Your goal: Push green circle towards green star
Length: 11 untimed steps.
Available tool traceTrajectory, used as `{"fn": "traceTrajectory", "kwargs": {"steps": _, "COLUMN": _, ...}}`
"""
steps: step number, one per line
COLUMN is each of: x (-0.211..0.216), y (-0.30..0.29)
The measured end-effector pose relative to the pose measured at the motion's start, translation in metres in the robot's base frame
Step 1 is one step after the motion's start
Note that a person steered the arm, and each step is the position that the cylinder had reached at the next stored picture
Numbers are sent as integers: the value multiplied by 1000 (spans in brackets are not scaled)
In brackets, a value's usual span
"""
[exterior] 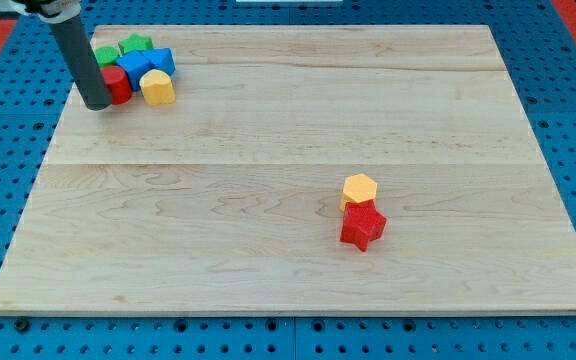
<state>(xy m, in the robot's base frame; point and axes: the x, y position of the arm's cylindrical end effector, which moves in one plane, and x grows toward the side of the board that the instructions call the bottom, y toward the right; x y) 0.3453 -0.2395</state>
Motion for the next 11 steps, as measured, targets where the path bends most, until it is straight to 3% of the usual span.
{"fn": "traceTrajectory", "kwargs": {"steps": 1, "x": 0, "y": -6}}
{"fn": "traceTrajectory", "kwargs": {"steps": 2, "x": -12, "y": -50}}
{"fn": "traceTrajectory", "kwargs": {"steps": 3, "x": -41, "y": -55}}
{"fn": "traceTrajectory", "kwargs": {"steps": 8, "x": -122, "y": -8}}
{"fn": "traceTrajectory", "kwargs": {"steps": 11, "x": -126, "y": 14}}
